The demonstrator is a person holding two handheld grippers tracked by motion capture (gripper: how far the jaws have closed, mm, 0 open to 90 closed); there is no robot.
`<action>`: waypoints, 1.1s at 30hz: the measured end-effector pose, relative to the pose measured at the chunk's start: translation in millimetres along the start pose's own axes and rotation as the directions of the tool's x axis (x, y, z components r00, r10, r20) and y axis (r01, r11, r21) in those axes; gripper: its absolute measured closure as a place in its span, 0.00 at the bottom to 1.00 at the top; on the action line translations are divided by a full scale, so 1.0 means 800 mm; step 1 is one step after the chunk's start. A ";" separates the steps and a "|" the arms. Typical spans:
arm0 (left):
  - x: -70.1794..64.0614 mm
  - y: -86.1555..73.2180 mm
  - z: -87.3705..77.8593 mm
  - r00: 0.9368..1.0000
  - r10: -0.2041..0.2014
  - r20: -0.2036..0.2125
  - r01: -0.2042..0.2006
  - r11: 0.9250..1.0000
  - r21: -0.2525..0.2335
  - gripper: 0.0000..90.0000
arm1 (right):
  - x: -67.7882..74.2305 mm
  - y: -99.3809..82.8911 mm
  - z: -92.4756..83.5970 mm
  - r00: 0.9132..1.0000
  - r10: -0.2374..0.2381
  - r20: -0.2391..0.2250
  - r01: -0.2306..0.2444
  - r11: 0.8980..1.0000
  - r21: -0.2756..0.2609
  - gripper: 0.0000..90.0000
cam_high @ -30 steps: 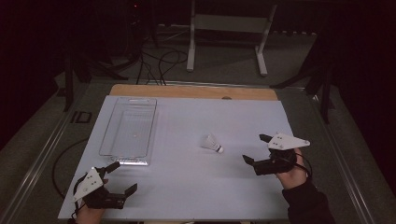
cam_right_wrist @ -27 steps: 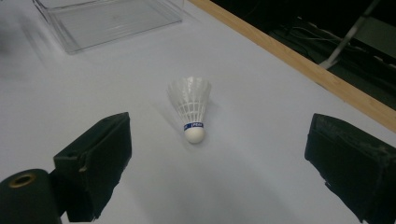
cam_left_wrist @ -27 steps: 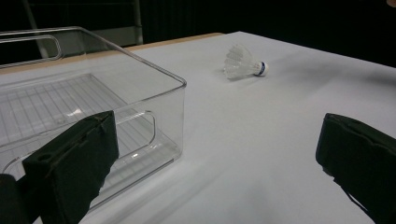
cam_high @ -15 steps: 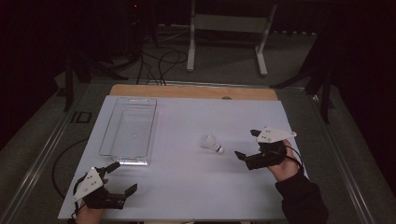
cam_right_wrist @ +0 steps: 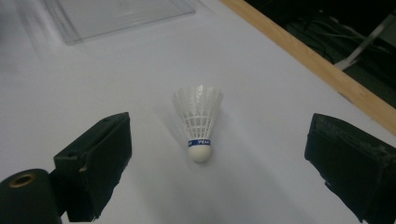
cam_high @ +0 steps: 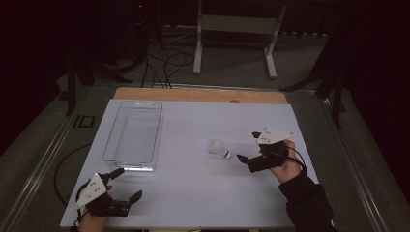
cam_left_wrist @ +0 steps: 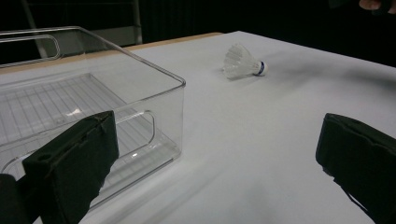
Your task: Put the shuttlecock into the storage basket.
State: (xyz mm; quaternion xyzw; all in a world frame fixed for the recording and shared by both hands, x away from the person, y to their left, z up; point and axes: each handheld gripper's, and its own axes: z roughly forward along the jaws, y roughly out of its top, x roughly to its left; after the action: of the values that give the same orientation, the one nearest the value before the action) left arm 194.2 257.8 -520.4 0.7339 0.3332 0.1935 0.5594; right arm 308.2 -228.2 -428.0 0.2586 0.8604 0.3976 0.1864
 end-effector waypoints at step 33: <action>-0.001 0.000 0.001 1.000 0.006 0.005 -0.006 1.000 0.003 0.00 | -0.009 0.005 0.070 0.995 0.019 -0.094 -0.001 0.983 0.185 0.08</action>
State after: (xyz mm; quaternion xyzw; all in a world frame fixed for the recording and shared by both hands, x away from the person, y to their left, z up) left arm 194.1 257.3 -520.6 0.7362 0.3299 0.1927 0.5586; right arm 344.3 -197.2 -458.8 0.2596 0.9002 0.3291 0.1183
